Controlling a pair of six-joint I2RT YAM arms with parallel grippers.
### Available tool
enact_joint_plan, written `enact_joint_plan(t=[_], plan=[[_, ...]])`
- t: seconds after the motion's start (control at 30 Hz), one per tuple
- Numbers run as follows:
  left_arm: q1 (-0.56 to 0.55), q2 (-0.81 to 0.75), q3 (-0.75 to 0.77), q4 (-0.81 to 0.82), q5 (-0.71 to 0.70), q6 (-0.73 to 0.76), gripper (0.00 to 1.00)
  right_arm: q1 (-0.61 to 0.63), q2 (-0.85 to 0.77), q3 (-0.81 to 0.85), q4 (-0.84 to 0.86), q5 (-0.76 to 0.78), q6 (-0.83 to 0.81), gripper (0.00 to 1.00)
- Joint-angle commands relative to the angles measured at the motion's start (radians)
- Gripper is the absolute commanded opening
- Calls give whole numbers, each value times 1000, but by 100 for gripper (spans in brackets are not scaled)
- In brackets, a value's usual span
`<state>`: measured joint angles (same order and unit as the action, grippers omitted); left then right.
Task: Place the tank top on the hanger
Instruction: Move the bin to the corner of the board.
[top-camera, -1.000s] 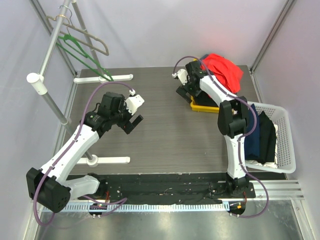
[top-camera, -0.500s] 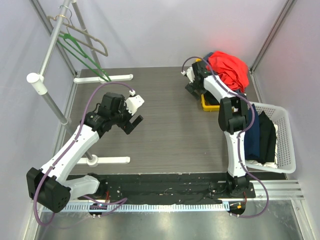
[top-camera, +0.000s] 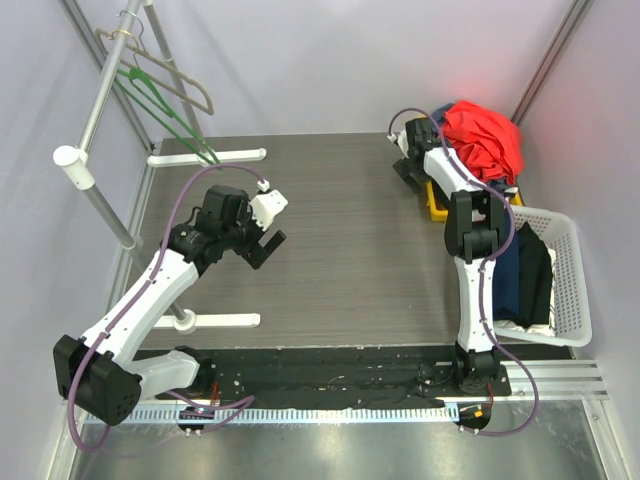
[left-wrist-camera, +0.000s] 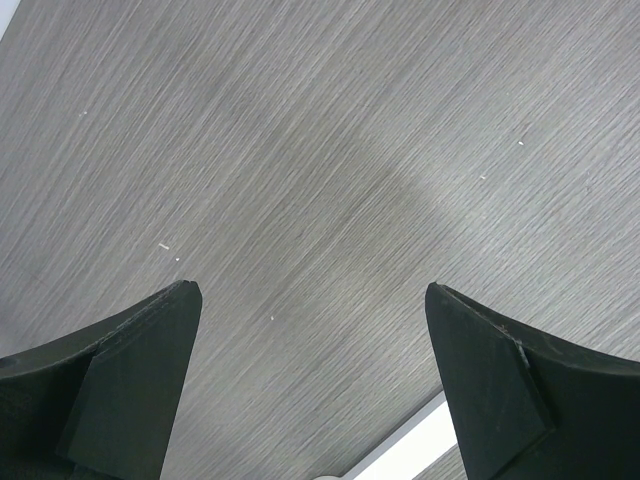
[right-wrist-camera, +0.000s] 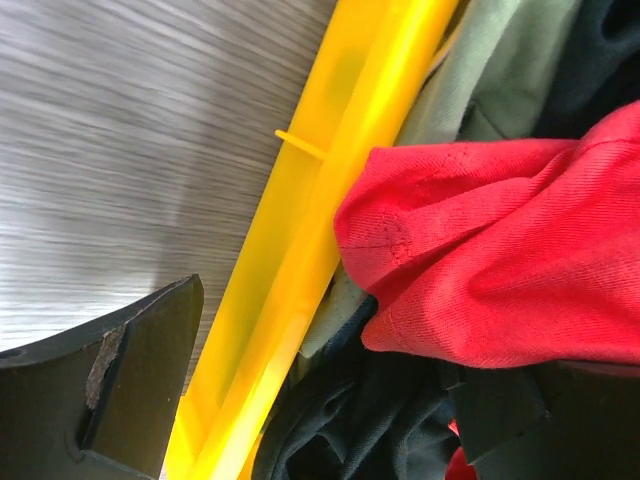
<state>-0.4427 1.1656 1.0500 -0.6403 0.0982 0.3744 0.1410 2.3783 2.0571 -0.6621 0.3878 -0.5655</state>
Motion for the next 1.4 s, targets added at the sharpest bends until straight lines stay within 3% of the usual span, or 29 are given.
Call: enact_joint_plan(t=[0.0, 0.57, 0.83, 1.13, 1.23, 1.37], plan=[[6, -15, 7, 30, 18, -8, 100, -53, -8, 54, 88, 82, -4, 100], [6, -17, 8, 25, 24, -14, 100, -115, -4, 61, 72, 125, -4, 100], [6, -6, 13, 28, 31, -14, 100, -72, -146, 15, -2, -62, 27, 100], [6, -6, 13, 31, 37, -12, 100, 64, -250, 17, -217, -288, 73, 99], [4, -7, 12, 30, 40, -11, 100, 72, -284, 78, -246, -368, 142, 99], [4, -15, 11, 30, 40, -11, 100, 52, -291, 243, -251, -345, 228, 99]])
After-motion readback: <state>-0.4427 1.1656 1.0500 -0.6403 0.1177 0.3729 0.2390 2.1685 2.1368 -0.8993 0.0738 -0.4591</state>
